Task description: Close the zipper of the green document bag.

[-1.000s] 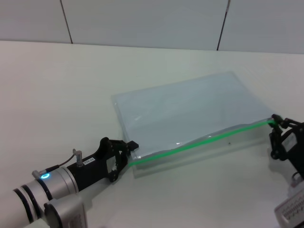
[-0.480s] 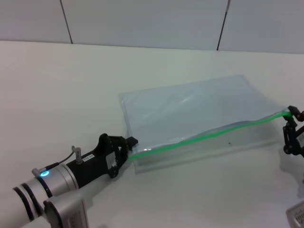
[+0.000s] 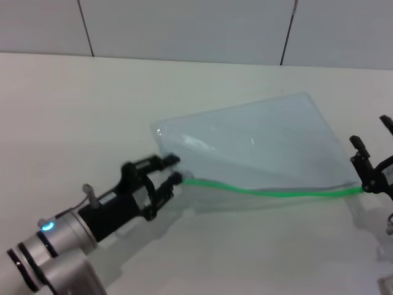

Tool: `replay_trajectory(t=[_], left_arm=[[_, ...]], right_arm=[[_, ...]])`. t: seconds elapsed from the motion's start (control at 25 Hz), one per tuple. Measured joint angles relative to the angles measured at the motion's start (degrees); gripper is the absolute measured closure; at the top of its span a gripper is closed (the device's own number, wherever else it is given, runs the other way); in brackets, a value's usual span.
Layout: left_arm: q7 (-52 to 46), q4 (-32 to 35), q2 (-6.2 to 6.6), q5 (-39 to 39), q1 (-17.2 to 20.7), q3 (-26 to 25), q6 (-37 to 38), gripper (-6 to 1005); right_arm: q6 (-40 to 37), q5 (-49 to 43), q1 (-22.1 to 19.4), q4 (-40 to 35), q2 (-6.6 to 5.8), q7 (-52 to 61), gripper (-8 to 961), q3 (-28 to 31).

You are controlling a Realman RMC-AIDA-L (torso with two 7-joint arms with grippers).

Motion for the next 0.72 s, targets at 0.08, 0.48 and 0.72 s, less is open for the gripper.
replay_trajectory(t=[0.08, 0.48, 0.72], left_arm=[[-1.8, 0.2, 0.05, -3.8, 0.5, 0.0, 2.8, 711], [-22.8, -2.4, 0.33, -31.2, 2.3, -0.1, 13.0, 503], [-31.9, -2.9, 0.38, -43.0, 3.1, 0.0, 13.0, 503]], right_arm=[[-2.4, 0.1, 0.0, -0.2, -0.11, 3.1, 450, -0.7], [-4.8, 1.7, 1.1, 0.1, 0.02, 17.7, 262, -1.2], [-4.2, 7.5, 2.7, -0.3, -0.05, 24.5, 262, -2.3]])
